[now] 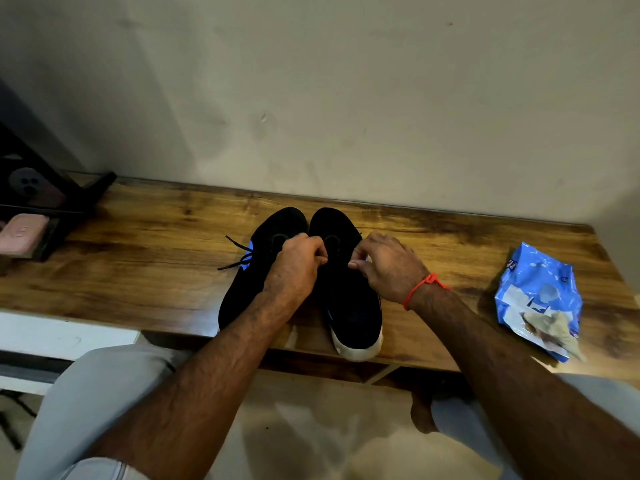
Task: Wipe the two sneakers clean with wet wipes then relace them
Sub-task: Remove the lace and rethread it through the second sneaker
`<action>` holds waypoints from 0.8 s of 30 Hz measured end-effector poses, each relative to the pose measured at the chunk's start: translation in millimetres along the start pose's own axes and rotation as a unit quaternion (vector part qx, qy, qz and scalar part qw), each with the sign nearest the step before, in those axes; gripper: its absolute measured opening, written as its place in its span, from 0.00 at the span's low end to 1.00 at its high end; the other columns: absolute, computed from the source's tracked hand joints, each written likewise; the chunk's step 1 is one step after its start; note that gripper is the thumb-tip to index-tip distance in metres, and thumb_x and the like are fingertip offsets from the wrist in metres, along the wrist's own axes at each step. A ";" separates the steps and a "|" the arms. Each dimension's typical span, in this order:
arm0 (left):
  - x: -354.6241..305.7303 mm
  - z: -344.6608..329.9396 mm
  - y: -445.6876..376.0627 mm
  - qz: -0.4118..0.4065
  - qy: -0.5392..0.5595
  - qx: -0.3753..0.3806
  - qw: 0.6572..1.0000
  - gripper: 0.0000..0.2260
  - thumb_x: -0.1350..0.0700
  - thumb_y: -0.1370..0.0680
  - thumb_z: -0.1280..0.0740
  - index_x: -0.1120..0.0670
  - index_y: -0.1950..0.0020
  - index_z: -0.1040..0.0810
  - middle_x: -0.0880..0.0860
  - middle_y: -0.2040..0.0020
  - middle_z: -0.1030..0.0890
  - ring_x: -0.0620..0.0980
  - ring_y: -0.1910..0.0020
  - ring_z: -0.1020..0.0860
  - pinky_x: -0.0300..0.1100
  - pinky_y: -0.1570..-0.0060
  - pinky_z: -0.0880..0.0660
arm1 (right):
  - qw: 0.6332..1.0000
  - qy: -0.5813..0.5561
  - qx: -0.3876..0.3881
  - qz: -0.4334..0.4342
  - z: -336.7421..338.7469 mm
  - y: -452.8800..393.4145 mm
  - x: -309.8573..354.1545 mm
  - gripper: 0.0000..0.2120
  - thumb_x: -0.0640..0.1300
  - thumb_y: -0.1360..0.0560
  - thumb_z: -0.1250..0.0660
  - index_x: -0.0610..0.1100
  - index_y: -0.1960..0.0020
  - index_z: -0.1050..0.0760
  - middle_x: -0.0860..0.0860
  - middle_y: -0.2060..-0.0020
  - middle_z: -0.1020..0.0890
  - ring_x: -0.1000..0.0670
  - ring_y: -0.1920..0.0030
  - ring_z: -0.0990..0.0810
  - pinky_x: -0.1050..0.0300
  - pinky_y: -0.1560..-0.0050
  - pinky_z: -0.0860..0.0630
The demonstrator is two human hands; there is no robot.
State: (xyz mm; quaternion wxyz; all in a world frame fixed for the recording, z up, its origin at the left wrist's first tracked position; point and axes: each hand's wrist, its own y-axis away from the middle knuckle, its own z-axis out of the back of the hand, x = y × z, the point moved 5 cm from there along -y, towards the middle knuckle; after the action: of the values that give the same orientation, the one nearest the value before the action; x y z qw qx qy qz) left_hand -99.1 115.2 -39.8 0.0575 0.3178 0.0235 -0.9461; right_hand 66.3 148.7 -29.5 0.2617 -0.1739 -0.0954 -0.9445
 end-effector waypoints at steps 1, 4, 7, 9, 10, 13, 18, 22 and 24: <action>0.6 1.1 -0.1 0.005 0.013 0.004 1.000 0.04 0.58 0.20 0.30 0.52 0.47 0.18 0.49 0.48 0.22 0.46 0.50 0.22 0.41 0.51 0.21 | 0.998 -0.060 -0.009 0.000 0.5 -1.0 -2.3 0.03 0.52 0.21 0.35 0.56 0.53 0.28 0.56 0.49 0.26 0.49 0.41 0.28 0.44 0.39 0.29; 1.9 7.7 -0.2 0.026 0.058 -0.001 0.998 0.13 0.57 0.20 0.29 0.52 0.36 0.19 0.50 0.43 0.21 0.47 0.49 0.20 0.43 0.49 0.19 | 0.981 -0.179 -0.070 0.001 5.5 -2.0 -8.2 0.04 0.45 0.20 0.35 0.48 0.46 0.24 0.51 0.49 0.21 0.51 0.46 0.24 0.47 0.42 0.26; -8.8 19.4 1.9 -0.018 0.041 -0.081 0.996 0.15 0.53 0.16 0.36 0.53 0.30 0.23 0.51 0.35 0.22 0.48 0.36 0.24 0.42 0.37 0.26 | 0.978 -0.182 -0.100 0.025 12.0 0.1 -1.2 0.14 0.46 0.18 0.38 0.45 0.34 0.27 0.48 0.39 0.21 0.50 0.38 0.24 0.60 0.38 0.30; -19.9 11.9 9.7 -0.036 0.089 -0.047 0.994 0.22 0.46 0.14 0.44 0.55 0.24 0.29 0.53 0.27 0.27 0.50 0.27 0.30 0.42 0.30 0.33 | 0.981 -0.172 -0.064 0.061 3.0 0.2 7.3 0.20 0.46 0.17 0.41 0.44 0.26 0.33 0.48 0.30 0.27 0.50 0.29 0.31 0.62 0.31 0.38; -24.2 0.5 15.7 -0.025 0.119 0.013 0.993 0.28 0.41 0.15 0.49 0.56 0.20 0.36 0.53 0.21 0.33 0.51 0.21 0.38 0.44 0.25 0.39 | 0.983 -0.163 -0.025 0.086 -7.4 0.6 12.2 0.22 0.48 0.16 0.44 0.46 0.23 0.37 0.48 0.26 0.32 0.49 0.25 0.36 0.59 0.25 0.42; -26.6 -34.4 34.6 0.020 0.115 0.177 0.977 0.42 0.30 0.24 0.60 0.54 0.16 0.59 0.50 0.16 0.59 0.47 0.19 0.63 0.50 0.20 0.59 | 0.986 -0.117 0.092 0.079 -48.1 3.3 7.5 0.32 0.62 0.21 0.53 0.58 0.20 0.57 0.54 0.19 0.50 0.47 0.20 0.54 0.38 0.22 0.51; -28.9 -23.7 31.7 0.020 0.135 0.191 0.972 0.42 0.28 0.24 0.58 0.50 0.18 0.67 0.48 0.18 0.65 0.46 0.19 0.63 0.56 0.19 0.56 | 0.975 -0.189 0.117 0.018 -36.1 3.2 2.7 0.37 0.68 0.23 0.49 0.60 0.20 0.59 0.57 0.20 0.57 0.47 0.21 0.61 0.33 0.23 0.57; -25.1 25.7 26.6 -0.090 0.024 0.049 0.994 0.31 0.34 0.17 0.53 0.45 0.17 0.54 0.52 0.17 0.42 0.51 0.20 0.41 0.54 0.24 0.37 | 0.975 -0.219 0.037 0.021 -14.0 10.4 8.5 0.44 0.75 0.27 0.46 0.58 0.20 0.59 0.55 0.19 0.55 0.51 0.20 0.58 0.39 0.22 0.50; -6.8 47.1 21.9 -0.095 -0.080 -0.008 0.992 0.28 0.38 0.16 0.50 0.46 0.18 0.45 0.52 0.19 0.38 0.53 0.19 0.44 0.60 0.23 0.39 | 0.981 -0.186 0.059 0.015 -13.4 20.3 11.8 0.47 0.77 0.30 0.45 0.59 0.20 0.60 0.56 0.20 0.57 0.50 0.20 0.59 0.37 0.22 0.50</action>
State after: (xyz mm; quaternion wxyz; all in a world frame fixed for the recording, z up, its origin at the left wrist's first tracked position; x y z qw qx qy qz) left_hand -119.2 90.3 1.6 -0.0280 0.2370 0.0564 -0.9695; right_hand 63.9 122.5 -35.6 0.2636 -0.3326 -0.1952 -0.8842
